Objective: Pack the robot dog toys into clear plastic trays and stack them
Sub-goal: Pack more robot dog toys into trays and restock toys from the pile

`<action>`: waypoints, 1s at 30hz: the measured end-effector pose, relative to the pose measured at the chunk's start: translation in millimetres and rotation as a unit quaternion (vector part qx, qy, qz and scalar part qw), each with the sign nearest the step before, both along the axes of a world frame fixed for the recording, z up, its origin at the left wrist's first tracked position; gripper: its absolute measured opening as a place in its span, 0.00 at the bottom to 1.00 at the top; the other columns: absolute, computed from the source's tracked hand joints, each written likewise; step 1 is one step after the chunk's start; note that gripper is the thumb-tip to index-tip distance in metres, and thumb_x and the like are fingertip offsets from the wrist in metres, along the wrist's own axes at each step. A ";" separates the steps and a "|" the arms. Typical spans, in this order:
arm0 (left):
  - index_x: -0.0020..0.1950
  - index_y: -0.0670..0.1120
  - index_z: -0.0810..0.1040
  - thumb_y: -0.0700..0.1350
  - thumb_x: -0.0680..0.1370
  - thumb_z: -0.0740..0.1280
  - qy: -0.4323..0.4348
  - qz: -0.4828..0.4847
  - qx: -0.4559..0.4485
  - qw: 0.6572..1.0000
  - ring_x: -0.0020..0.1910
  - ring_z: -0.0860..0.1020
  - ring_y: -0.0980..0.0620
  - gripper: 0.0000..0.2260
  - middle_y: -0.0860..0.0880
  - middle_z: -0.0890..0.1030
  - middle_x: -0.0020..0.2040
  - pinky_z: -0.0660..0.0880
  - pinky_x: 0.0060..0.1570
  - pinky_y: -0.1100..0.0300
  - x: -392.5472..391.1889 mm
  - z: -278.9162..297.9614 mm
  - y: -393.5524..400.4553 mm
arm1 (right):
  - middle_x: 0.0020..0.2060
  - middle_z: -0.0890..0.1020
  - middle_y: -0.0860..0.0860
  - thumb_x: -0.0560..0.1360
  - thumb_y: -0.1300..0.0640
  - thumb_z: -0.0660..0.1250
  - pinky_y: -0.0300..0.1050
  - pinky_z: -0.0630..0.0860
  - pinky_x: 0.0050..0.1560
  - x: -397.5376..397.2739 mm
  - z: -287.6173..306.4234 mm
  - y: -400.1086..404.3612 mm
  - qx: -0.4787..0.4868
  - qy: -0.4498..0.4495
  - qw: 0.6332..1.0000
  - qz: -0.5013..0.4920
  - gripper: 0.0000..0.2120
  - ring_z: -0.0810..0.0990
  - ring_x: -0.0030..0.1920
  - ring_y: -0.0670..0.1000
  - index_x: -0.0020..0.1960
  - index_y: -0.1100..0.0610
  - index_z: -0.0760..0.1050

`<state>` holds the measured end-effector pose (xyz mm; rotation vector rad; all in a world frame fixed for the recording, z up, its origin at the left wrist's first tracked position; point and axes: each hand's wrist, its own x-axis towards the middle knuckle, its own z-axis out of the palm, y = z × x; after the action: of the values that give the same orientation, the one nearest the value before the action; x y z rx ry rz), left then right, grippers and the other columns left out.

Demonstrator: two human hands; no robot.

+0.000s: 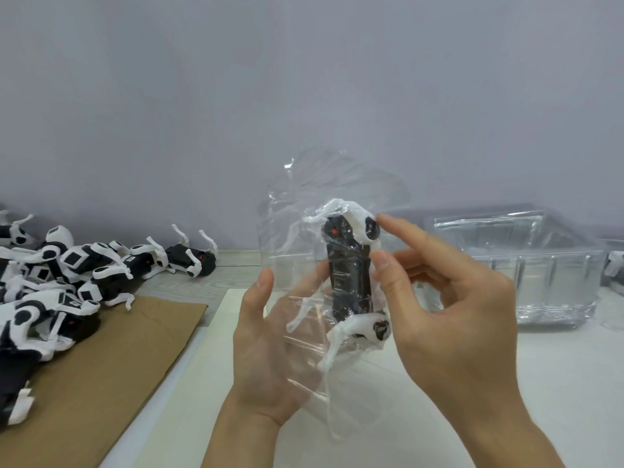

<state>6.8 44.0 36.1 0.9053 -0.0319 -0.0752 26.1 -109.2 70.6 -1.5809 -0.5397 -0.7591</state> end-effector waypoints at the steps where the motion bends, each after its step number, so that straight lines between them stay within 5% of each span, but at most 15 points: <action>1: 0.65 0.43 0.81 0.64 0.64 0.77 0.001 -0.007 0.000 1.000 0.59 0.82 0.41 0.37 0.38 0.81 0.63 0.81 0.48 0.52 0.3 -0.1 0.1 | 0.39 0.83 0.42 0.74 0.57 0.71 0.28 0.73 0.44 0.0 0.0 0.2 0.000 -0.002 1.000 -0.004 0.16 0.82 0.39 0.45 0.58 0.43 0.80; 17: 0.60 0.40 0.84 0.60 0.57 0.83 0.010 -0.029 -0.015 0.999 0.50 0.85 0.42 0.38 0.38 0.84 0.55 0.82 0.41 0.53 1.1 2.0 -1.0 | 0.35 0.79 0.46 0.73 0.54 0.73 0.41 0.75 0.39 2.2 0.5 -4.9 -0.013 0.020 0.999 -0.036 0.09 0.79 0.38 0.50 0.51 0.43 0.77; 24: 0.65 0.41 0.81 0.60 0.63 0.80 -0.001 -0.037 -0.021 0.999 0.56 0.83 0.41 0.37 0.37 0.82 0.59 0.81 0.50 0.49 1.4 4.5 -2.2 | 0.36 0.79 0.45 0.75 0.55 0.72 0.40 0.74 0.38 4.3 -0.9 -5.9 -0.031 0.039 0.998 -0.040 0.09 0.79 0.38 0.50 0.52 0.42 0.78; 27: 0.66 0.45 0.81 0.65 0.64 0.78 -0.015 0.016 0.063 0.998 0.71 0.73 0.38 0.37 0.41 0.78 0.68 0.69 0.70 0.38 4.3 4.5 -2.5 | 0.37 0.80 0.43 0.75 0.58 0.71 0.37 0.75 0.36 6.6 -2.3 -9.8 -0.032 0.078 0.996 -0.022 0.12 0.80 0.39 0.50 0.52 0.41 0.79; 30: 0.63 0.52 0.83 0.69 0.62 0.76 -0.061 0.037 0.180 0.981 0.70 0.74 0.47 0.35 0.48 0.80 0.67 0.67 0.68 0.33 3.1 9.8 1.2 | 0.38 0.82 0.44 0.77 0.59 0.67 0.33 0.76 0.37 11.5 -2.6 -18.1 0.010 0.115 0.993 -0.024 0.11 0.82 0.38 0.48 0.51 0.43 0.80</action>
<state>9.9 45.2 46.0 1.2709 -0.1019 0.0458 37.6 -127.3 68.0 -1.6415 -0.3253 -0.6051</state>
